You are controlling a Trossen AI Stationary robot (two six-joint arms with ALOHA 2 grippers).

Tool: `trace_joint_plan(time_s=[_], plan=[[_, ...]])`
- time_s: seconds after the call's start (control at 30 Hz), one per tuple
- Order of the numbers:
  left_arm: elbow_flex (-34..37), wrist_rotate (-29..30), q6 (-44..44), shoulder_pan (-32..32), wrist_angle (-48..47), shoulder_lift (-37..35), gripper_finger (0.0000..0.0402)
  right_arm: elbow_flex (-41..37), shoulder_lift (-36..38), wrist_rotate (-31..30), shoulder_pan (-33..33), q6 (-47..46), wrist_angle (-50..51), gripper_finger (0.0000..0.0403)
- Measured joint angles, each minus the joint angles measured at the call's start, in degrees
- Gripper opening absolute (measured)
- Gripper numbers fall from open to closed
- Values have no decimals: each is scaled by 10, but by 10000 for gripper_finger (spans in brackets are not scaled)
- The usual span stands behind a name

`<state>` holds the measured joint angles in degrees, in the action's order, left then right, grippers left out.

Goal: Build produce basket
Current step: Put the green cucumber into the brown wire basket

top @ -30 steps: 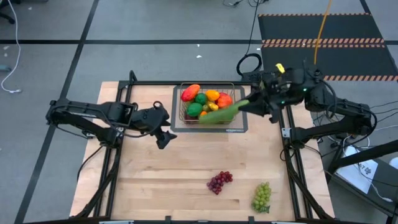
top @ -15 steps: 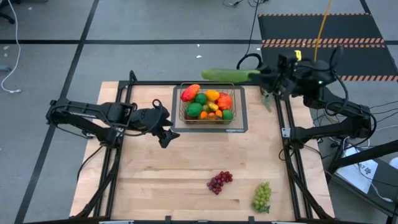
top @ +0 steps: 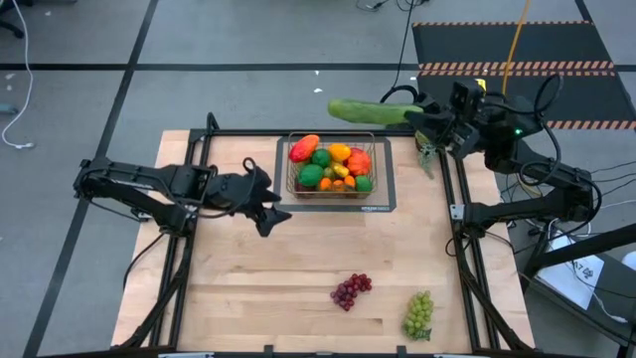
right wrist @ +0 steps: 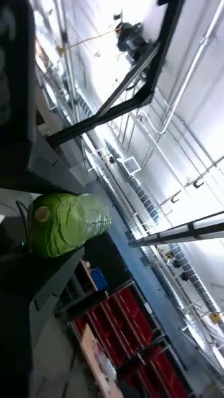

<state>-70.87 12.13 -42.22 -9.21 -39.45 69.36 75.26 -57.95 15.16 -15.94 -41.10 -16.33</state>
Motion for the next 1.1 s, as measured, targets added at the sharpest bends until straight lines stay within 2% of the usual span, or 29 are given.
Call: trace_joint_plan(time_s=[0.47,0.8,1.03,1.1], plan=[[0,19,-1,-22,3,0,335,0,0,0,0,251,-2,128],[0,30,-1,-22,2,0,335,0,0,0,0,481,-12,128],[0,30,-2,-21,2,0,335,0,0,1,0,698,-27,128],[0,30,-2,-21,2,0,335,0,0,1,0,726,-27,128]])
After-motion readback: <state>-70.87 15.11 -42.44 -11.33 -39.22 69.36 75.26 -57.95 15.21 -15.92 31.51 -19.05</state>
